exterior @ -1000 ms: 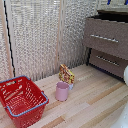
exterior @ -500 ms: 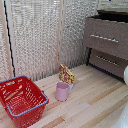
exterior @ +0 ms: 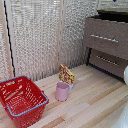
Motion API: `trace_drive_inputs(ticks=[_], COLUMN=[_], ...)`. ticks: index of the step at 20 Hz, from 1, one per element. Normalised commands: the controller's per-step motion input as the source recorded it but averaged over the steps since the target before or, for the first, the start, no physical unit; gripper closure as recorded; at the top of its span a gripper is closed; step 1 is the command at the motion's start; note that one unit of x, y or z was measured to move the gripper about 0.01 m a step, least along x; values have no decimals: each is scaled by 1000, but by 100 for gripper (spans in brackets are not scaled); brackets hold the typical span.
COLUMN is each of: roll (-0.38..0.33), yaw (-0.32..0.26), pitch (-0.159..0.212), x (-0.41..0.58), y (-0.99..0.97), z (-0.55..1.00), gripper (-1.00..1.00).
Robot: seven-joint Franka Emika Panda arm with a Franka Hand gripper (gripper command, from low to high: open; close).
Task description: Transport the gripper mindfully toward the orange-red bowl and clasp it to elevate with ease. Ensure your robot's arm aligns efficiently with the top drawer's opening. Carefully slide the orange-red bowl into the designated spot with precision. After confirmation, withdraw the gripper gently. Close the drawer smoothly by transitioning the gripper to its handle.
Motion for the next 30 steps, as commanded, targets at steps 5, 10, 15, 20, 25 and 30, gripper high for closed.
trace_drive_inputs(ticks=[5, 10, 15, 20, 25, 30], roll=[-271, -256, -301, -372, -374, -313], yaw=[142, 108, 88, 85, 96, 143], pitch=[159, 123, 154, 149, 105, 7], x=[34, 104, 30, -21, -1, 209], y=[316, 493, 446, 238, 208, 271], z=[-437, -587, -462, -179, -226, -610], gripper=[-100, -100, -100, -100, -100, -100])
